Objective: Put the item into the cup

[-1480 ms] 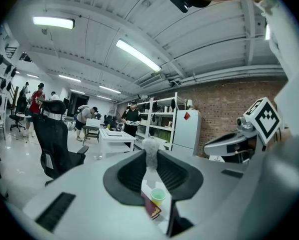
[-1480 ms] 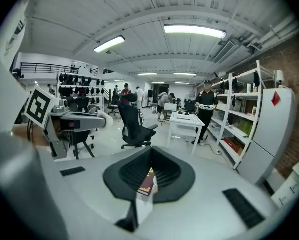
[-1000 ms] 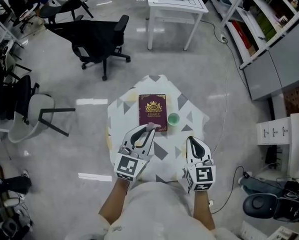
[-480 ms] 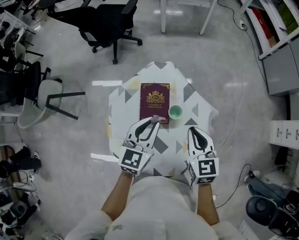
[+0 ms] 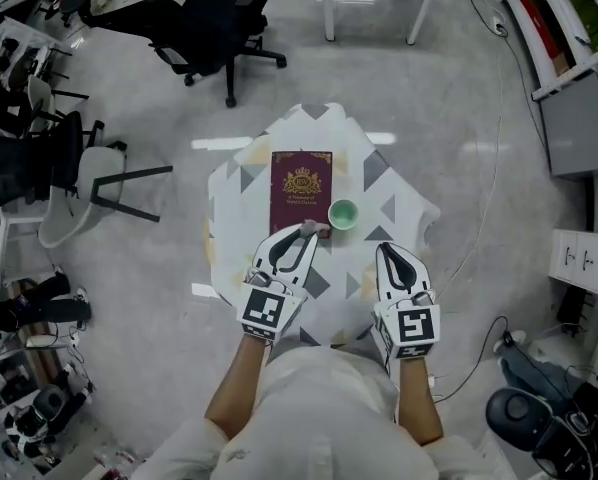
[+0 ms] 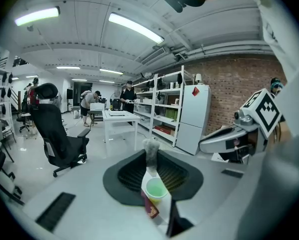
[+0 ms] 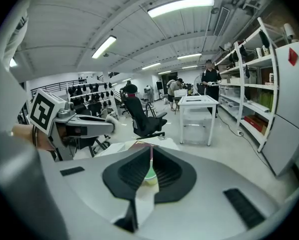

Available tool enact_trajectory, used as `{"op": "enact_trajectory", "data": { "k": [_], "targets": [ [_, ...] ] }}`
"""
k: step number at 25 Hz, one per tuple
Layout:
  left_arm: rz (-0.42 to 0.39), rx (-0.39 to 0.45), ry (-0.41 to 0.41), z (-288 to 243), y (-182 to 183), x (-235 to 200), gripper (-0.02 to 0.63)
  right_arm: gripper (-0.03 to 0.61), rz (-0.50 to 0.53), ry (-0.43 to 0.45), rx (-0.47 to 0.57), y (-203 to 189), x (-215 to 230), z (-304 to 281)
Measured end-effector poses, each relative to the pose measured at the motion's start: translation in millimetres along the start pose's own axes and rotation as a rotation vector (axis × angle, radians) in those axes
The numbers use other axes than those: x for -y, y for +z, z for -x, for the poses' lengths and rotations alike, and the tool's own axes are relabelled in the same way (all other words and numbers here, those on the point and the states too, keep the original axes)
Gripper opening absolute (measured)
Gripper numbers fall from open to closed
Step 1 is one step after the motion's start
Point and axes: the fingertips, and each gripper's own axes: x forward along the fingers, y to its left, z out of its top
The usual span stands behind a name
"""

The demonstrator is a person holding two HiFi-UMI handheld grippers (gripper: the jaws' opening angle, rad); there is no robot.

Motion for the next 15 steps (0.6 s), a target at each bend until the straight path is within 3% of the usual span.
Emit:
{"op": "enact_trajectory", "data": {
  "k": [15],
  "targets": [
    [-0.003,-0.077,-0.016,-28.2,-33.9,-3.7,0.074,0.021,-0.026,0.017,-0.05,-24.2,9.0,-23.8]
  ]
}}
